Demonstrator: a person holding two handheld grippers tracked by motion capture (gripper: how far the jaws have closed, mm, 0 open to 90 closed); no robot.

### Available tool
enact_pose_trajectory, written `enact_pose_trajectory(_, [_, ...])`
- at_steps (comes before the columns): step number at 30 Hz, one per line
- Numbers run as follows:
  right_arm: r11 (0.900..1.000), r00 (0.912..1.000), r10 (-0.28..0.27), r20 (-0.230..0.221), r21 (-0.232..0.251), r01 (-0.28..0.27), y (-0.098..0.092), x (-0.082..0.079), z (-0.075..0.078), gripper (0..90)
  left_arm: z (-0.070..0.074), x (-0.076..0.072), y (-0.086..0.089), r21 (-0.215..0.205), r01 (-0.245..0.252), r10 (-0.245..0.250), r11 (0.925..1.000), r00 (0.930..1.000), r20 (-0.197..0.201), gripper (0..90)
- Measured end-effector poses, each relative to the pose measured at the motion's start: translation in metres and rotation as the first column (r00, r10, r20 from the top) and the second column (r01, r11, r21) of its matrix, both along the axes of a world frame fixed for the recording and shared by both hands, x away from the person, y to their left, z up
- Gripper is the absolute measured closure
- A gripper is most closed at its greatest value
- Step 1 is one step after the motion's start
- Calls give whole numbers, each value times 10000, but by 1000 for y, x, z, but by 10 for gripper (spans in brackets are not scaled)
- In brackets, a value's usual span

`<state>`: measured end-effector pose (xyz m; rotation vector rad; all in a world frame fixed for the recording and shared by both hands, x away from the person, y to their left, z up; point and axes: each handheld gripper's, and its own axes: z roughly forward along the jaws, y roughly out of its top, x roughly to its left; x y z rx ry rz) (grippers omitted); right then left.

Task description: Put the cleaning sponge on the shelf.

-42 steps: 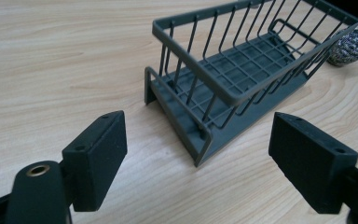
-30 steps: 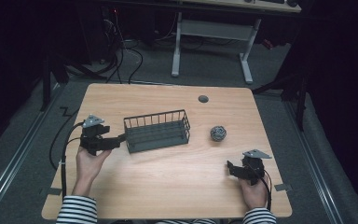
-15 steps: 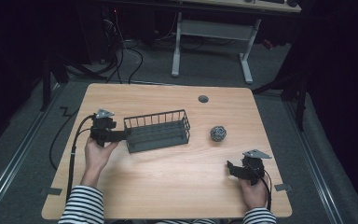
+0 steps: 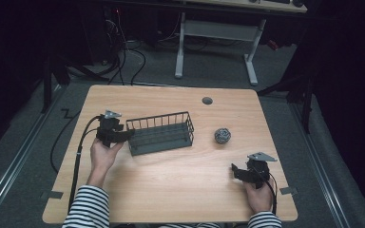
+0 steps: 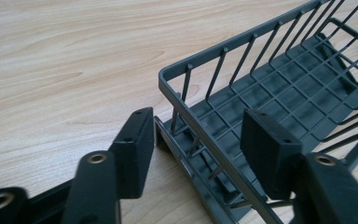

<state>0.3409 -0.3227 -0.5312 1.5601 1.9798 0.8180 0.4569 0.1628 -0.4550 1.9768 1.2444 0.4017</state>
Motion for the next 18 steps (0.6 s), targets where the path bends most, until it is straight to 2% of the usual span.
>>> enact_pose_trajectory(5, [10000, 10000, 16, 10, -13, -16, 0, 0, 0, 193, 1, -1, -2, -17, 102, -102, 9999, 9999, 99, 575])
enact_pose_trajectory(18, [10000, 10000, 17, 8, -9, -17, 0, 0, 0, 193, 0, -7, -9, 36, 292, -293, 9996, 9995, 99, 597])
